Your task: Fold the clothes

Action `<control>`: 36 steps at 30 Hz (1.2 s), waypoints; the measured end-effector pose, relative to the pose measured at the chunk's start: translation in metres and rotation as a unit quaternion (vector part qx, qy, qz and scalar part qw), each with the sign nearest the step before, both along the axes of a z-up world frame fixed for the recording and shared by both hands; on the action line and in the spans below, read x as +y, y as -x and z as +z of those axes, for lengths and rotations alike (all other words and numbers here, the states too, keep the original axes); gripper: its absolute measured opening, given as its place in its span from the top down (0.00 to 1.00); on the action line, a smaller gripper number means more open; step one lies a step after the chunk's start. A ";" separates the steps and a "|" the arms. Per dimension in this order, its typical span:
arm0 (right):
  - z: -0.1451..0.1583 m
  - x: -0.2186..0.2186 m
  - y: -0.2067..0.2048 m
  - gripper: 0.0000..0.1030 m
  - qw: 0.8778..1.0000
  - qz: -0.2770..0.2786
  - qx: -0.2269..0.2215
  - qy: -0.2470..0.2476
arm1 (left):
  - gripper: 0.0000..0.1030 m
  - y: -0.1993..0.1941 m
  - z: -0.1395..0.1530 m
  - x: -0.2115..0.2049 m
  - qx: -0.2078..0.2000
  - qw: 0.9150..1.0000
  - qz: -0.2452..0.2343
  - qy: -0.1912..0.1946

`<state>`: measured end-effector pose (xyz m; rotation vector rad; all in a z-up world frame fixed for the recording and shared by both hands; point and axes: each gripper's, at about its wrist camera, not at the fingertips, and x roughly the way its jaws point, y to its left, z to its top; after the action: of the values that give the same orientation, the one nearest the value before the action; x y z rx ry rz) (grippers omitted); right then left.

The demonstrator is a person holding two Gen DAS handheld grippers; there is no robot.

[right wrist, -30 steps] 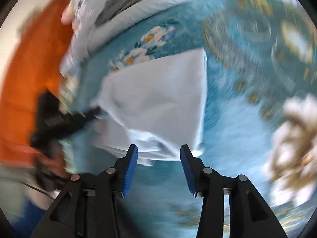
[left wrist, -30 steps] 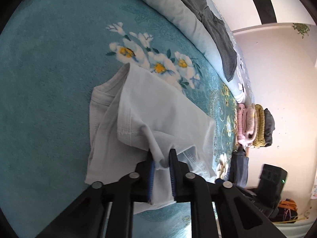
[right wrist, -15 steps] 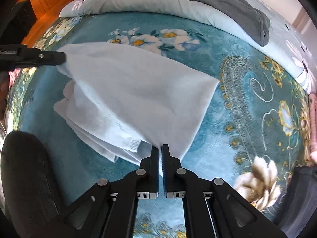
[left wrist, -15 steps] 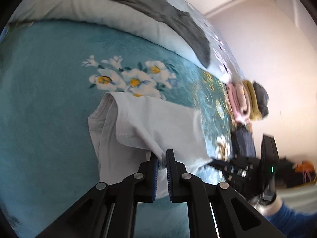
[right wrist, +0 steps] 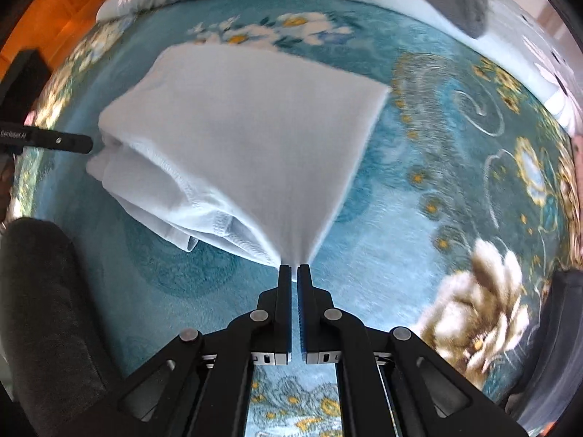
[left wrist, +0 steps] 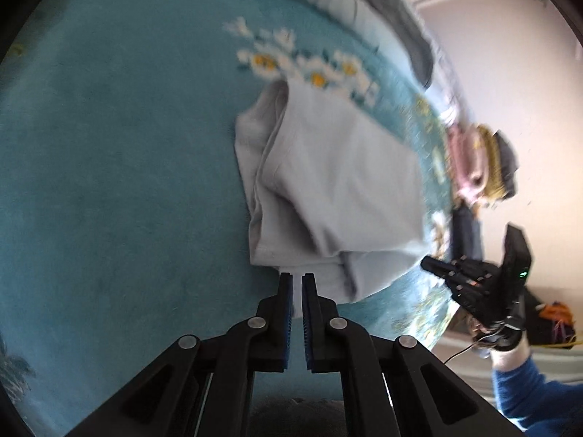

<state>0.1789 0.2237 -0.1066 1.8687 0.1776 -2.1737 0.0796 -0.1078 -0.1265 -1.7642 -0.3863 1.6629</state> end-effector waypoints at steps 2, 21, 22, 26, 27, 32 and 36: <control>0.006 0.010 0.002 0.98 1.000 -0.018 0.003 0.019 | 0.90 0.003 0.013 -0.006 0.014 1.000 0.019 -0.014; -0.053 0.100 0.041 0.40 0.860 -0.330 -0.035 0.389 | 0.21 0.040 -0.061 0.009 -0.114 0.977 0.154 -0.098; -0.054 0.101 0.042 0.41 0.856 -0.331 -0.033 0.396 | 0.22 0.039 -0.063 0.012 -0.113 0.977 0.153 -0.098; -0.061 0.094 0.055 0.56 0.860 -0.318 -0.039 0.398 | 0.22 0.036 -0.061 0.015 -0.107 0.977 0.157 -0.099; -0.062 0.091 0.058 0.57 0.860 -0.314 -0.041 0.399 | 0.23 0.034 -0.061 0.015 -0.106 0.977 0.160 -0.098; -0.062 0.069 0.067 0.71 0.870 -0.299 -0.053 0.388 | 0.49 0.029 -0.056 0.025 -0.097 0.980 0.166 -0.053; -0.054 0.056 0.073 0.89 0.880 -0.298 -0.059 0.365 | 0.79 0.023 -0.045 0.040 -0.084 0.984 0.157 0.004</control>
<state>0.1063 0.2800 -0.1606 1.6855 -1.2175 -1.9841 0.0568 -0.0673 -0.1718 -1.9329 -0.7685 1.7303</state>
